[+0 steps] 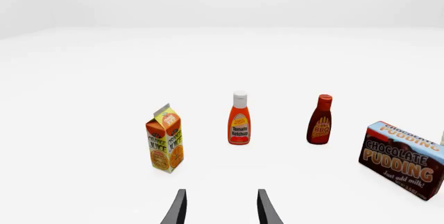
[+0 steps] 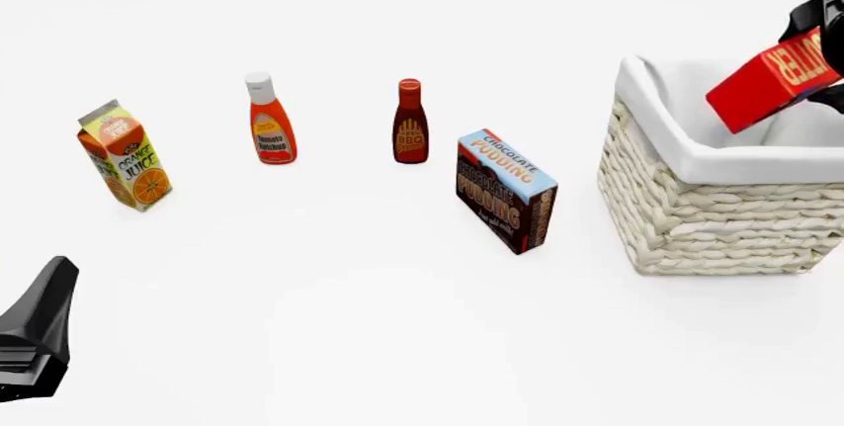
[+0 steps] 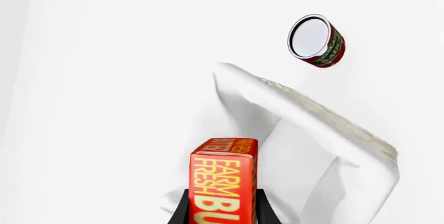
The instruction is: Pick the butter and place it in the basket.
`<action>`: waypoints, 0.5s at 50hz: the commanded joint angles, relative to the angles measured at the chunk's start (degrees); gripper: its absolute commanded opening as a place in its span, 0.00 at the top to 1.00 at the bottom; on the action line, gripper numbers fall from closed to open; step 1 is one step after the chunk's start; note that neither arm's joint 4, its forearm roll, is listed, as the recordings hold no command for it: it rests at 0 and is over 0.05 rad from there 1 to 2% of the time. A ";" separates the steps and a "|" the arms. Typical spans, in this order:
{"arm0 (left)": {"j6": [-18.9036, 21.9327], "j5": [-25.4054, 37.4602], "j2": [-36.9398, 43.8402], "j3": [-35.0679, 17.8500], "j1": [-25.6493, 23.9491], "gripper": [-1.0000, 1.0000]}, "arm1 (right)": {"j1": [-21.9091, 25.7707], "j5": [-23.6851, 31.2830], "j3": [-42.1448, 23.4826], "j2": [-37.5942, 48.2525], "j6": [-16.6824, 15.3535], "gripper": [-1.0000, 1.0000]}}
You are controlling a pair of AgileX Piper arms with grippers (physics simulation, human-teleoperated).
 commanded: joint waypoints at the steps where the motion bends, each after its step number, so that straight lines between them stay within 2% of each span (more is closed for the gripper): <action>1: 0.00 0.00 0.01 0.00 0.01 0.00 | -0.44 -1.16 -0.34 -0.24 0.90 1.00; 25: 0.00 0.00 0.00 0.00 0.01 0.00 | -0.61 -2.06 0.32 0.57 0.79 1.00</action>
